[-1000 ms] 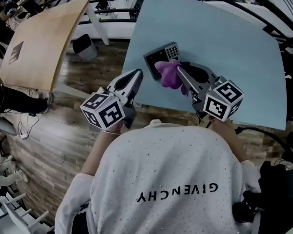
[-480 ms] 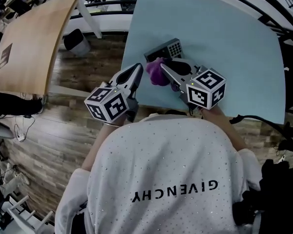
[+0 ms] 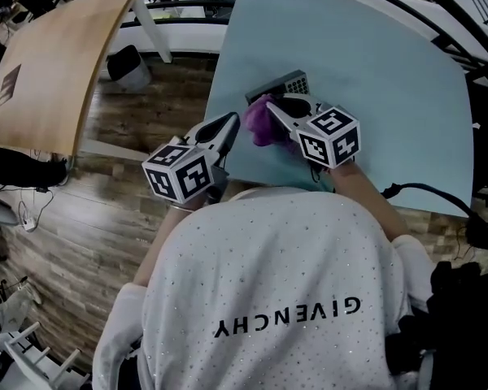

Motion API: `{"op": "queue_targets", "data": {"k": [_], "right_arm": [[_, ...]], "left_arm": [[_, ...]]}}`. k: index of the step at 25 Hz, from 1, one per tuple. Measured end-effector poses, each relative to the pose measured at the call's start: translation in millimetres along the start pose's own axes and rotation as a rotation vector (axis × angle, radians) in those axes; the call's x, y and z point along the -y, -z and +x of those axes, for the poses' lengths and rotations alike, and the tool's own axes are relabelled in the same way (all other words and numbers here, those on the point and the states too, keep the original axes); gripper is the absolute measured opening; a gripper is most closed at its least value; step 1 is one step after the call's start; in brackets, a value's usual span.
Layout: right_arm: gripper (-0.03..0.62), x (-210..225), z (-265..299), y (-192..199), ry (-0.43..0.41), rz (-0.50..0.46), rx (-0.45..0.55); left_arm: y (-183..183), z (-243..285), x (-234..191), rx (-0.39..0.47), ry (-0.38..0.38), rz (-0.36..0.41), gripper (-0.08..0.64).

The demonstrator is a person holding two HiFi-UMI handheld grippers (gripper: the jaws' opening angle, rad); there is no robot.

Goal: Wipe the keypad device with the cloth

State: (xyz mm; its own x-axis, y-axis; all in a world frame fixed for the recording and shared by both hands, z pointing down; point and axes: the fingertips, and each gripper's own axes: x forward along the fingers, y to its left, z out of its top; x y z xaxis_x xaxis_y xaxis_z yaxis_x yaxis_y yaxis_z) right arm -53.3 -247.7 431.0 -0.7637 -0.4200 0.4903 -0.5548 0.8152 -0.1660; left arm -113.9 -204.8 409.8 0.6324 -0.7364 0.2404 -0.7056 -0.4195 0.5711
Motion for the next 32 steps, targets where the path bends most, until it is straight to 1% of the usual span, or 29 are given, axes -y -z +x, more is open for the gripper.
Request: {"op": "queue_targets", "data": {"k": [4, 8, 13, 19, 22, 30, 31, 32], "right_arm": [[0.046, 25, 1, 1, 0.046, 0.016, -0.012], [0.046, 49, -4, 4, 0.100, 0.033, -0.018], [0.046, 81, -16, 11, 0.189, 0.088, -0.003], [0.046, 111, -22, 18, 0.252, 0.117, 0.011], [0.046, 121, -24, 20, 0.269, 0.137, 0.019], [0.046, 140, -31, 23, 0.309, 0.188, 0.036], [0.046, 140, -32, 22, 0.311, 0.195, 0.041], [0.046, 135, -34, 19, 0.296, 0.198, 0.048]], "left_arm": [[-2, 5, -4, -0.012, 0.019, -0.005, 0.001], [-6, 9, -9, -0.009, 0.016, -0.009, 0.000], [-10, 11, -12, 0.002, 0.023, -0.013, 0.000], [-4, 17, -19, -0.020, 0.017, -0.011, 0.000], [-3, 20, -20, -0.027, 0.013, -0.006, 0.000], [-6, 21, -26, -0.013, -0.020, -0.021, 0.000], [-6, 20, -27, -0.011, -0.026, -0.025, 0.000], [-7, 19, -29, -0.008, -0.034, -0.028, 0.000]]}}
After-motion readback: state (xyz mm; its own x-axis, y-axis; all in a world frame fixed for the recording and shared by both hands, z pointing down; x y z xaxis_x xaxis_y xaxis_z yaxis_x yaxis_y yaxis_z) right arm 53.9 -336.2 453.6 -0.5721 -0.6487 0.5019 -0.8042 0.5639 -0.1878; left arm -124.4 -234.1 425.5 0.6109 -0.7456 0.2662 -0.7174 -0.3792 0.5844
